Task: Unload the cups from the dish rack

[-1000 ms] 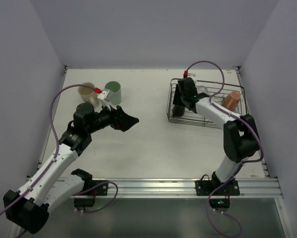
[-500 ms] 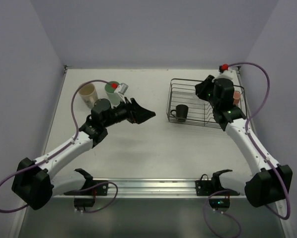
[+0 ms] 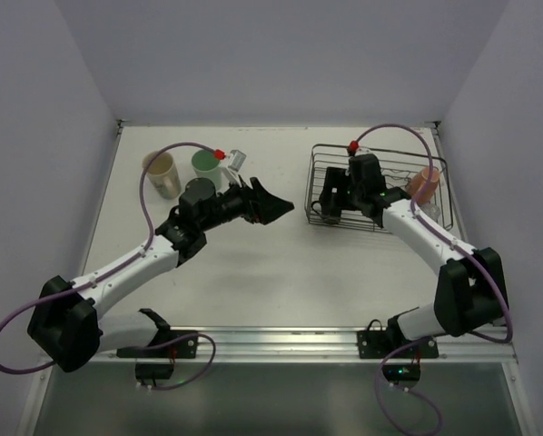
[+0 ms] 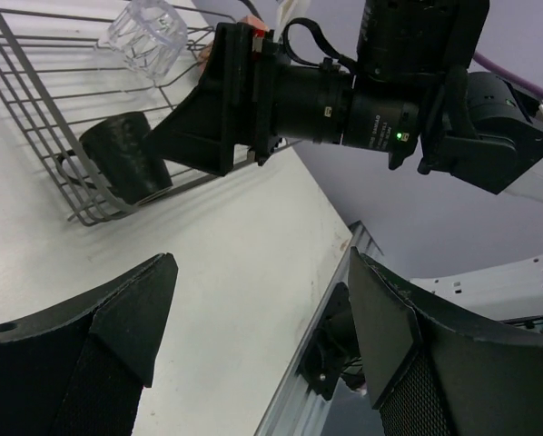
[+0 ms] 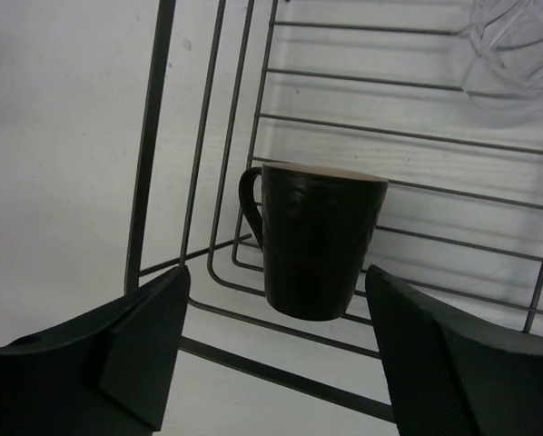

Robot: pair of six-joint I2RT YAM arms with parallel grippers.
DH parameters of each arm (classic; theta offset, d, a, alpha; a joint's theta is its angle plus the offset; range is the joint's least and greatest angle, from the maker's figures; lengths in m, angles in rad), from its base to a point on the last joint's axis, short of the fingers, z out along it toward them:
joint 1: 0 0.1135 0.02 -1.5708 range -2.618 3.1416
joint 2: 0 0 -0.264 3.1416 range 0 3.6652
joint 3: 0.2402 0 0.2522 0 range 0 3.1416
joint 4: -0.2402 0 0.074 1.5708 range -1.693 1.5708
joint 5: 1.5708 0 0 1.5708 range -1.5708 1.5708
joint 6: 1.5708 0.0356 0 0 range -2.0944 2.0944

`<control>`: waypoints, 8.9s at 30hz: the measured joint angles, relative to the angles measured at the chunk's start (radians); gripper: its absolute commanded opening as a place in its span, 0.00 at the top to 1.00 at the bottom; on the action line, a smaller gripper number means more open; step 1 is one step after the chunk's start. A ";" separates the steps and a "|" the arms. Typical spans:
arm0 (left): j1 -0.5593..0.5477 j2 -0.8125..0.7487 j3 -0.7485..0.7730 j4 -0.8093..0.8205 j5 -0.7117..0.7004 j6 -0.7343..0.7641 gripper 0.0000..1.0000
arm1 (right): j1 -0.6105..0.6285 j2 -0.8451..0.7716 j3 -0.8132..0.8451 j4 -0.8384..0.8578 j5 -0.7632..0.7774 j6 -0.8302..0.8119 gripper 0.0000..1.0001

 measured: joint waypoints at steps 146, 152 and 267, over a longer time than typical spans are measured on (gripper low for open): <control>0.067 0.319 0.490 -0.428 -0.270 0.351 1.00 | 0.017 -0.406 -0.227 0.339 -0.533 0.059 0.01; 0.067 0.442 0.565 -0.422 -0.542 0.441 1.00 | 0.016 -0.447 -0.274 0.340 -0.493 0.067 0.01; -0.020 0.058 -0.126 0.292 0.038 -0.116 0.19 | -0.226 -0.309 -0.289 0.480 -0.521 0.346 0.69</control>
